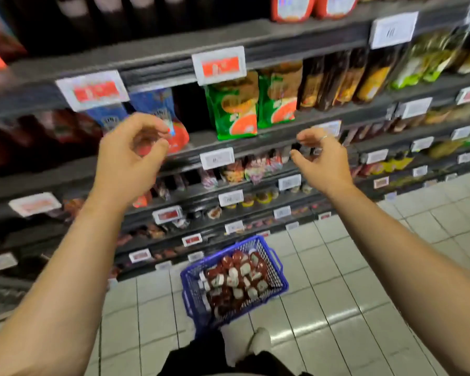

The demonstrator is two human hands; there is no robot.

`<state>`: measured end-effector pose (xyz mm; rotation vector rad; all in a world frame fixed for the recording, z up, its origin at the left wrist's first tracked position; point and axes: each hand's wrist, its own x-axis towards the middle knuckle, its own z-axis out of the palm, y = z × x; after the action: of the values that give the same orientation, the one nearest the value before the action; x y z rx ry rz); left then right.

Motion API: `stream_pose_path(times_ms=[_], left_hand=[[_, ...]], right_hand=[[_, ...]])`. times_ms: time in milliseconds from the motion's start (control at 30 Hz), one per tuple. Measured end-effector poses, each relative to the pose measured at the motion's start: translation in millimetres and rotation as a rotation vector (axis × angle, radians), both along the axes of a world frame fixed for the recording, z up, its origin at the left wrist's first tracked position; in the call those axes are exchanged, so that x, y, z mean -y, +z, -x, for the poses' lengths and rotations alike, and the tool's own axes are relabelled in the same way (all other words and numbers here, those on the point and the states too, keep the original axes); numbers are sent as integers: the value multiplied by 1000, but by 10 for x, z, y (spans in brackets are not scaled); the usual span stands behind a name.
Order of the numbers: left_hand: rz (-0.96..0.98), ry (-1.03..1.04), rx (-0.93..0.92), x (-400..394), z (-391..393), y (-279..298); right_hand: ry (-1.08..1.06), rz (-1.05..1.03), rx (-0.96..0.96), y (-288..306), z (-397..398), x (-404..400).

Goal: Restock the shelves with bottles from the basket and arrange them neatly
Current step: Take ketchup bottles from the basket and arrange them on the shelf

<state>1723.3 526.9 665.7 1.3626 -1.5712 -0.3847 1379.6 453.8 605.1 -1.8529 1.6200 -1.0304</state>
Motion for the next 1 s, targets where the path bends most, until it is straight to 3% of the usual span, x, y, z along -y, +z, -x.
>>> stream_pose_path(times_ms=[100,233,433,600,733,867,1000], left_hand=[[-271,-29,-68,-193,107,-723],[-633,52,-3,-424,172,-1649],[-1052,-10,278,-771,295,-3057],[-1275,10,288,-1060,405,-4192],[-1485,-142,443,-1201,468,-5214],[-1619,-131,440,-1110,576,-6250],[-1533,-91,340,-957,624,-7247]], right_hand=[[4,-147,-9,-458,166,-203],[-12,-434,-47,-1062,303,-496],[12,-765,-85,-2241,313,-943],[0,-969,-63,-3343,144,-1309],[54,-1128,-111,-4255,-141,-1320],[14,-1191,19,-5245,-414,-1219],[-86,-1271,163,-6228,-728,-987]])
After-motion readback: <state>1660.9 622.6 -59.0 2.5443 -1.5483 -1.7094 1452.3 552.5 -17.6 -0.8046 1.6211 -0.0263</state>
